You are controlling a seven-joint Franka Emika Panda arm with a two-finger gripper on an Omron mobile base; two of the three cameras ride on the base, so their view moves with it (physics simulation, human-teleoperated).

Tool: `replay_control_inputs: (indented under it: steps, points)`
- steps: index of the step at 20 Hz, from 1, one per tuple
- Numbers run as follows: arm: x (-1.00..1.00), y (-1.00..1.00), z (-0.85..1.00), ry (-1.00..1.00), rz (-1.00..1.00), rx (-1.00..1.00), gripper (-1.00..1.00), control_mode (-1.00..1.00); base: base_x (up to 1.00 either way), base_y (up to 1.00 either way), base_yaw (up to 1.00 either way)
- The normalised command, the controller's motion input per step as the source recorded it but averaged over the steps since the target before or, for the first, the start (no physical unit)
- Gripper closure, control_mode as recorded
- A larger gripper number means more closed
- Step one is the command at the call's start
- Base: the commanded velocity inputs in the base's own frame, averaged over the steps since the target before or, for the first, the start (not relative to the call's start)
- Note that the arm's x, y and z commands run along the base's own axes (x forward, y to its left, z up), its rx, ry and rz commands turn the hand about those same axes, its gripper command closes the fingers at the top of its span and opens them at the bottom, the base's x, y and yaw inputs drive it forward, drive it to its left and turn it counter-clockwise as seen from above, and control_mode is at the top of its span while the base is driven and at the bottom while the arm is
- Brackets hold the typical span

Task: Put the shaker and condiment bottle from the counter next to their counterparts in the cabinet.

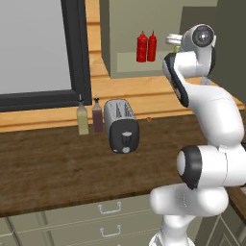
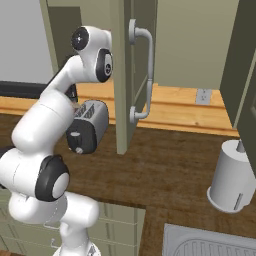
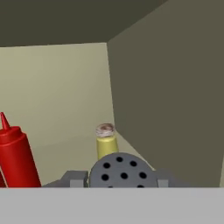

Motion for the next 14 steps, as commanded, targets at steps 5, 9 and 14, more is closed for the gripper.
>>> replay_control_inputs:
  steps: [5,9,14]
  points:
    - [0.38,0.00,-0.37,-0.01,0.00,-0.03,1.00,-1.00,0.00,0.00,0.00]
    - [0.41,0.00,-0.39,-0.01,0.00,-0.04,1.00,-1.00,0.00,0.00,0.00]
    - [0.31,0.00,0.00,-0.04,0.00,0.00,1.00,-1.00,0.00,0.00,0.00]
